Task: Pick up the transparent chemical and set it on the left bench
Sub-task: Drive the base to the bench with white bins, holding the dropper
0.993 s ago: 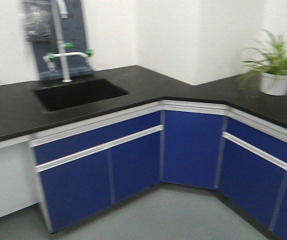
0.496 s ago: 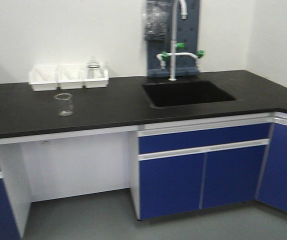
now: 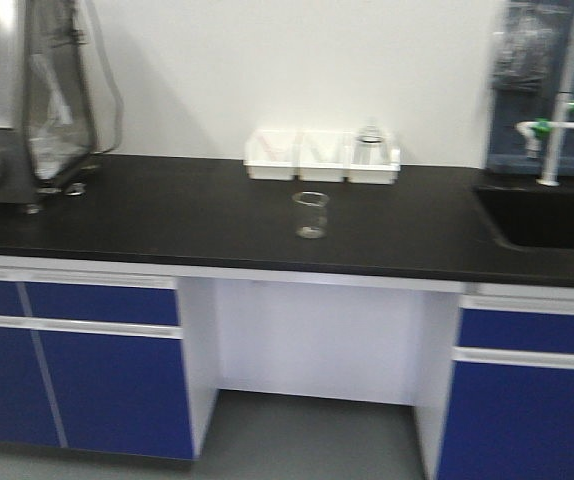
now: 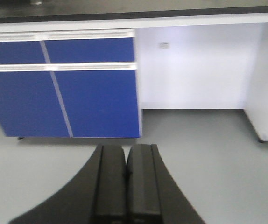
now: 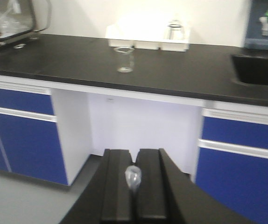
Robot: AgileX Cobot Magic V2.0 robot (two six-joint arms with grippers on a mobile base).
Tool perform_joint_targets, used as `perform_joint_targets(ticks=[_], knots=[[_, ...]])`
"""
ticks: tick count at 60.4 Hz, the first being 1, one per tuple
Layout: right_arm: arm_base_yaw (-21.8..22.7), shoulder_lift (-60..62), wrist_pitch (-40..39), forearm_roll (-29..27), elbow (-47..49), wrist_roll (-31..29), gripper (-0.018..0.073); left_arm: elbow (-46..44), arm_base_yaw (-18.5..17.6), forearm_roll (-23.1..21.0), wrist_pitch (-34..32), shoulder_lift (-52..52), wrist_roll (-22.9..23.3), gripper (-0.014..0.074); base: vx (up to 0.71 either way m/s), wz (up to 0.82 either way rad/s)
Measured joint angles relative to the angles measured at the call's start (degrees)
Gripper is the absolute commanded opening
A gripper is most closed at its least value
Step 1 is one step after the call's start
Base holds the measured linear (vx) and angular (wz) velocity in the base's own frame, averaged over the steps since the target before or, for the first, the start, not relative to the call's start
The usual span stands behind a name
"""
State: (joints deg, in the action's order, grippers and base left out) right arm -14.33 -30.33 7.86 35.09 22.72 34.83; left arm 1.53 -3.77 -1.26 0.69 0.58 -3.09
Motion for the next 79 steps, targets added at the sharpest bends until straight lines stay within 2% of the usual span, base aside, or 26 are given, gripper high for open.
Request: perform_joint_targets(ticks=[19,35,79], knots=[[0.0,0.0,0.0,0.0,0.0,0.0,-0.0003,0.0,0.0,0.0,0.0,0.0,0.0,-0.0003,0.27,0.55],[0.0,0.0,0.0,0.0,0.0,0.0,-0.0003,0.0,0.0,0.0,0.0,0.0,0.0,-0.0003,0.36,0.24],[0.0,0.0,0.0,0.0,0.0,0.0,-0.0003,0.0,0.0,0.0,0.0,0.0,0.0,-0.0003,0.42,-0.17]])
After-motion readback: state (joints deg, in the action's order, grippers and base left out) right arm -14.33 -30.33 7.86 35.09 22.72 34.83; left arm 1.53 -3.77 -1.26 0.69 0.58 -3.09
